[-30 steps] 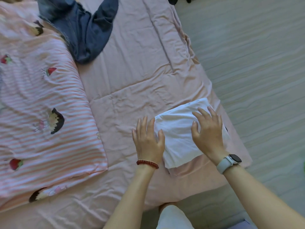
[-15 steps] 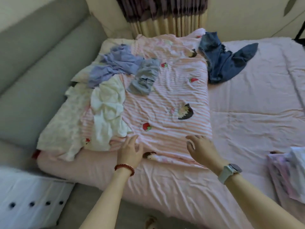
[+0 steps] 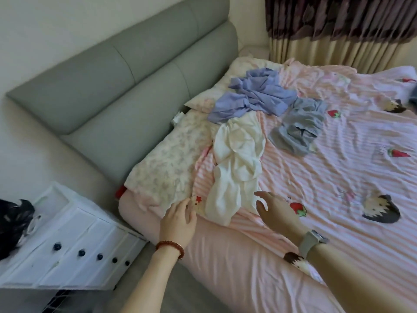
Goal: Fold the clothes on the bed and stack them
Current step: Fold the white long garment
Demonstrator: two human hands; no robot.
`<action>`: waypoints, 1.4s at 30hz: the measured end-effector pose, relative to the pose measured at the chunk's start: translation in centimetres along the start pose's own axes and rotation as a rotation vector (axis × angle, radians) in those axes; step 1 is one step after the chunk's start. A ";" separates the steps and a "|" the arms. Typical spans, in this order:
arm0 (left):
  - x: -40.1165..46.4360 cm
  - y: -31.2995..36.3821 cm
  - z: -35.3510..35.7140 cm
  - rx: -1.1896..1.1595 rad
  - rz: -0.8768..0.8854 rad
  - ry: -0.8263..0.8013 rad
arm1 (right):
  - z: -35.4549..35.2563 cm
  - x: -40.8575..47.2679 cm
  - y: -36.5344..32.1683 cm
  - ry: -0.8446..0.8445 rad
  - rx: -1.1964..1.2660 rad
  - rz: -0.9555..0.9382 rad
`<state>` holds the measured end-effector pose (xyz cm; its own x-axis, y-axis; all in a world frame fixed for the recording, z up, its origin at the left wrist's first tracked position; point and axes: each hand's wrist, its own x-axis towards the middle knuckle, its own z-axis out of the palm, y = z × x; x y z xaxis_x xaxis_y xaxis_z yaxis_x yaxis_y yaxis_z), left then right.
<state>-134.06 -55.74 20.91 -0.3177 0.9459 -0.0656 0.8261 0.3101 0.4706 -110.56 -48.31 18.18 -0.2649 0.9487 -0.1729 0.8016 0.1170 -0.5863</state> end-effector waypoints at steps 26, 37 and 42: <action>25.7 0.8 16.4 0.012 0.501 -0.407 | 11.1 17.2 9.2 -0.012 0.269 0.273; 23.0 8.9 20.4 0.131 1.048 -0.646 | 6.6 1.4 12.6 0.371 0.249 0.523; 19.5 13.9 19.1 0.010 0.980 -0.769 | 5.0 -2.8 13.9 0.647 0.258 0.679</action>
<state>-119.87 -31.13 9.40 0.7861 0.5881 -0.1902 0.5654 -0.5600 0.6056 -101.38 -50.80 6.52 0.6183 0.7774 -0.1152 0.5122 -0.5098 -0.6912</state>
